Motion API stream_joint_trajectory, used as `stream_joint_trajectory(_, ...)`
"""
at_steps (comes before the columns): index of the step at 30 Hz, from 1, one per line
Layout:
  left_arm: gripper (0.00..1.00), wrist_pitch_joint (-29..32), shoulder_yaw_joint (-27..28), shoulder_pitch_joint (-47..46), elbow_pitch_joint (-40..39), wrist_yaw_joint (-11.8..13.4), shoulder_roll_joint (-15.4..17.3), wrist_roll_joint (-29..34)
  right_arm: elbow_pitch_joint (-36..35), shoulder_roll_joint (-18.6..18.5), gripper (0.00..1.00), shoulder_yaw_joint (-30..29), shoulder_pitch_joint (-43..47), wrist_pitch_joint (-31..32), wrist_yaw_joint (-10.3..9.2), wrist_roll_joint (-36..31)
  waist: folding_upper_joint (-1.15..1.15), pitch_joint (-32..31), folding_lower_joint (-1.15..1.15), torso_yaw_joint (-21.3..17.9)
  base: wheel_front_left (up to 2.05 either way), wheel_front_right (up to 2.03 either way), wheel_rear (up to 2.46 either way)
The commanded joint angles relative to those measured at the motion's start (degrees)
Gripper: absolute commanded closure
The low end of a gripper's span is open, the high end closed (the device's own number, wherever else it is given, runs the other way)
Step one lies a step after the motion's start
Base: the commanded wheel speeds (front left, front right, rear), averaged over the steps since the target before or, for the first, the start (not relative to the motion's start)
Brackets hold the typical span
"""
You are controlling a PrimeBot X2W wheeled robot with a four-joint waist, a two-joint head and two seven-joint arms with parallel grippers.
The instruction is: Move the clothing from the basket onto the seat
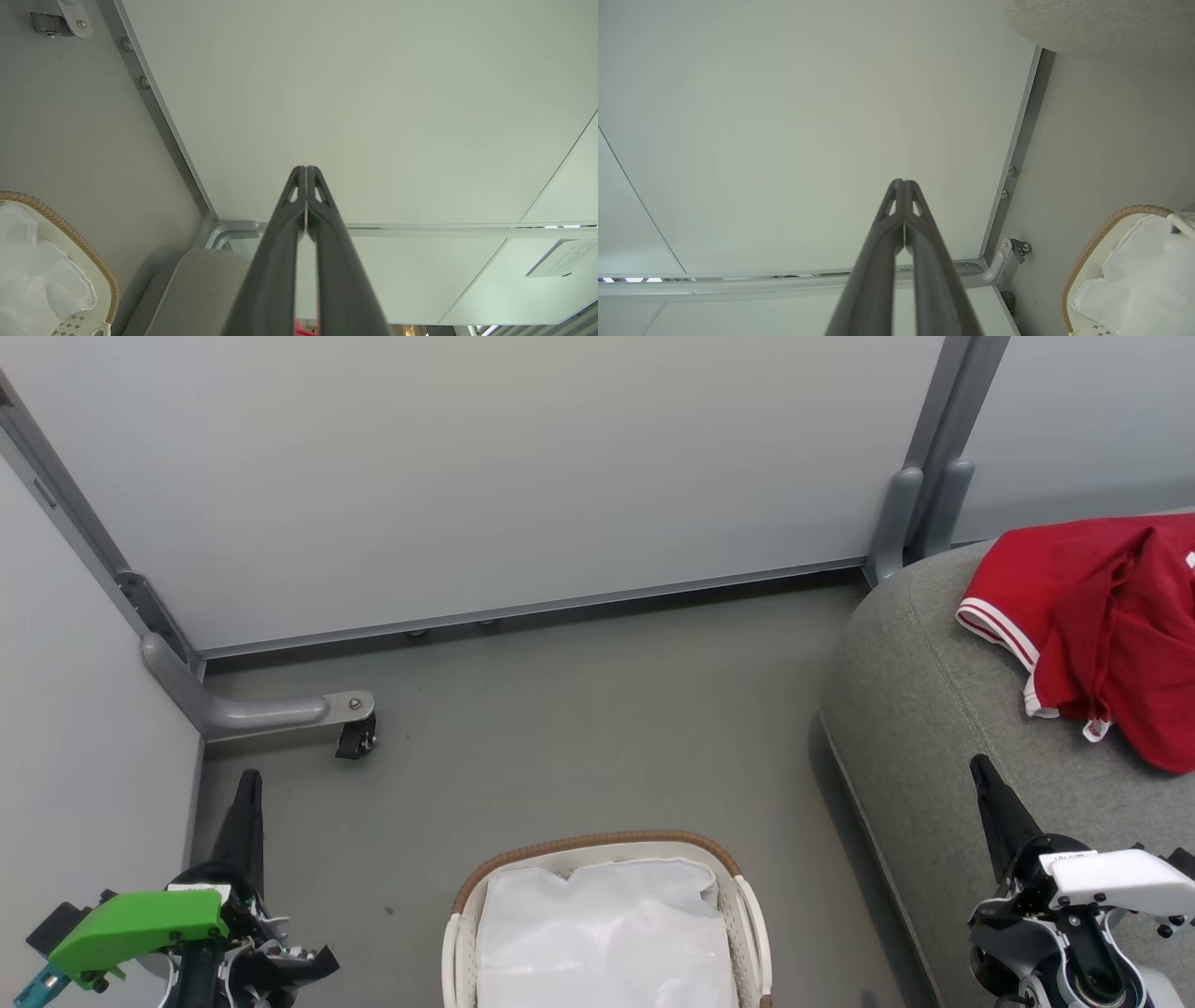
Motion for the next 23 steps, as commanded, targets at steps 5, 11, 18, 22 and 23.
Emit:
stream_joint_trajectory(5,1.0,0.24,0.14,-0.6,-0.11,-0.25,0.13,-0.16,-0.25,-0.32,1.0,-0.09,-0.48,0.17,-0.02,0.18,0.0,0.0,0.0,0.0,0.0,0.0,0.0)
stream_joint_trajectory(11,1.0,0.24,0.13,-0.6,-0.11,-0.25,0.13,-0.16,-0.25,-0.32,1.0,-0.09,-0.48,0.17,-0.02,0.18,0.0,0.0,0.0,0.0,0.0,0.0,0.0)
stream_joint_trajectory(18,1.0,0.23,0.13,-0.6,-0.12,-0.25,0.13,-0.16,-0.25,-0.32,1.0,-0.09,-0.48,0.17,-0.02,0.18,0.0,0.0,0.0,0.0,0.0,0.0,0.0)
stream_joint_trajectory(22,1.0,0.23,0.13,-0.6,-0.12,-0.25,0.12,-0.16,-0.25,-0.32,1.0,-0.08,-0.48,0.17,-0.02,0.18,0.0,0.0,0.0,0.0,0.0,0.0,0.0)
stream_joint_trajectory(23,1.0,0.24,0.13,-0.6,-0.12,-0.25,0.12,-0.16,-0.25,-0.32,1.0,-0.08,-0.48,0.17,-0.02,0.18,0.0,0.0,0.0,0.0,0.0,0.0,0.0)
